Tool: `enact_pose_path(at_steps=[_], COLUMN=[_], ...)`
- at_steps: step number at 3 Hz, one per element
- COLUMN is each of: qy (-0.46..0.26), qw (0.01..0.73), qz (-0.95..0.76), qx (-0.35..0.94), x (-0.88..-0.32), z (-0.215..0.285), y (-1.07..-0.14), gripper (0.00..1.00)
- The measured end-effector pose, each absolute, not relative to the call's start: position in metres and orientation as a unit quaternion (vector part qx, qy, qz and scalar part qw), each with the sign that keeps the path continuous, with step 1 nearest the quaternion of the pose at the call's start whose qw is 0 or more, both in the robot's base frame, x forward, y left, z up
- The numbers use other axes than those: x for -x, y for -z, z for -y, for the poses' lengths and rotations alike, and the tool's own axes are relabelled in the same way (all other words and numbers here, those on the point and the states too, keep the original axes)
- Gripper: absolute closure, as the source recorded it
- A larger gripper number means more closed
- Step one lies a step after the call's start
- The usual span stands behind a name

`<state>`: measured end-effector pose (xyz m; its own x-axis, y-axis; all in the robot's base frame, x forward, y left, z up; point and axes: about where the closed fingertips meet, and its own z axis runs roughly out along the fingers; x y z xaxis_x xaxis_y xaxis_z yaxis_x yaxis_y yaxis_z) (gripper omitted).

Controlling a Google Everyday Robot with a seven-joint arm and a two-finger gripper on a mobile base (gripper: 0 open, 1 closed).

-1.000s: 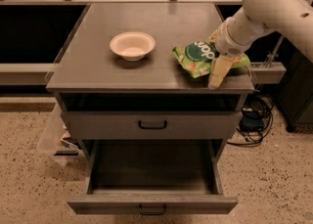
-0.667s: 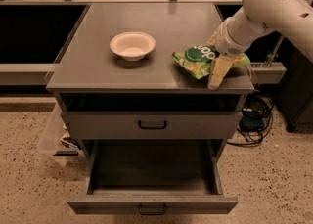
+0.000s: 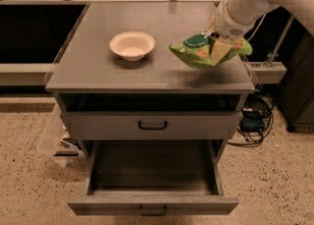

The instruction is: Place green rice chip bag into middle drawer

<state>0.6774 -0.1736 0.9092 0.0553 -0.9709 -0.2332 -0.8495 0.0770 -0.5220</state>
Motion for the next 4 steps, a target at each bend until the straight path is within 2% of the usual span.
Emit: enact_pose_path(at_steps=[1,3,4], qy=[0.118,0.103,0.033], qw=[0.278,0.286,0.298], qz=[-0.66,-0.659,-0.671], qx=[0.688,0.688,0.678], x=[-0.67,-0.658,-0.602], z=[0.163,0.158,0.15], y=[-0.956,-0.952,-0.945], gripper=[1.0,1.0,1.0])
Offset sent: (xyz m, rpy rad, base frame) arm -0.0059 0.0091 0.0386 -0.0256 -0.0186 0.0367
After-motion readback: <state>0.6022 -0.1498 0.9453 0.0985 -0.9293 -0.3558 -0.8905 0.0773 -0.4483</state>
